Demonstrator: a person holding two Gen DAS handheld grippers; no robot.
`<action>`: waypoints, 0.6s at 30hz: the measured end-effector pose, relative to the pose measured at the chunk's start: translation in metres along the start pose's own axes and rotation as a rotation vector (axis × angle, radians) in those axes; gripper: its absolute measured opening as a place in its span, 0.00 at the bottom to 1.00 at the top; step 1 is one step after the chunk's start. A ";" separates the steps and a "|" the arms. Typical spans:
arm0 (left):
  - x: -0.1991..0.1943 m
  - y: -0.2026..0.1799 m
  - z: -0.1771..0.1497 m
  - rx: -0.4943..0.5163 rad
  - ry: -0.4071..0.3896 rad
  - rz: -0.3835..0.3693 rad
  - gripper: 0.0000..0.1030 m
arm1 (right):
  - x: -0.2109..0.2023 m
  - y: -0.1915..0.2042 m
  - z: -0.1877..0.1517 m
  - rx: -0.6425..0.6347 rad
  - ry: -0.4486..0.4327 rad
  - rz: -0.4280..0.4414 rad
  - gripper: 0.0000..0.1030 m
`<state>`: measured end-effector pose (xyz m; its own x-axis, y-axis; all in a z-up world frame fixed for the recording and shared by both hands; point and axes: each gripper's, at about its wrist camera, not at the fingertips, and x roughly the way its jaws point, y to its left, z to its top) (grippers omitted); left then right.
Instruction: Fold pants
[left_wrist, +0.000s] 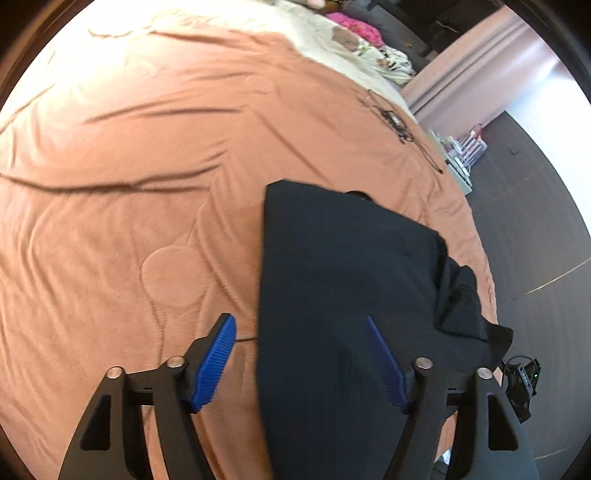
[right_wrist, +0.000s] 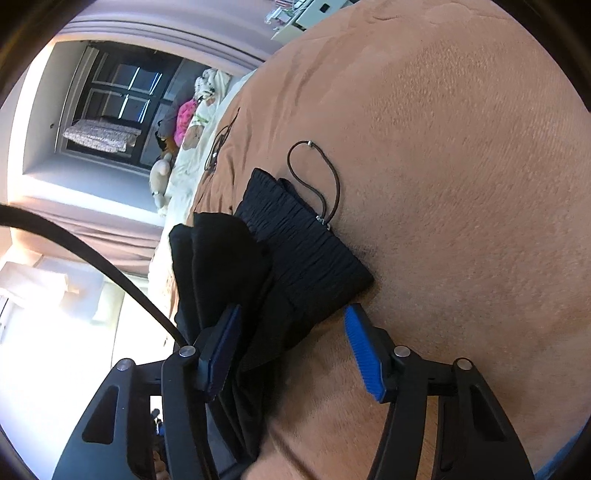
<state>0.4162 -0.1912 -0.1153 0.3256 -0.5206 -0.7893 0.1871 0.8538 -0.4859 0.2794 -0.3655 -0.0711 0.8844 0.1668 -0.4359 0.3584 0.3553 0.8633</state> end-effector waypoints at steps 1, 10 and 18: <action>0.004 0.004 -0.001 -0.010 0.011 -0.002 0.63 | 0.001 0.001 0.000 0.005 0.000 -0.001 0.56; 0.050 0.016 -0.005 -0.045 0.104 -0.033 0.50 | 0.008 -0.008 0.007 0.080 -0.012 0.002 0.56; 0.054 0.012 0.000 -0.045 0.094 -0.034 0.46 | 0.008 -0.001 0.018 0.068 -0.017 -0.038 0.32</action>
<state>0.4359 -0.2096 -0.1642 0.2311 -0.5494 -0.8030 0.1535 0.8356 -0.5275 0.2919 -0.3807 -0.0707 0.8748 0.1382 -0.4643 0.4104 0.2977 0.8619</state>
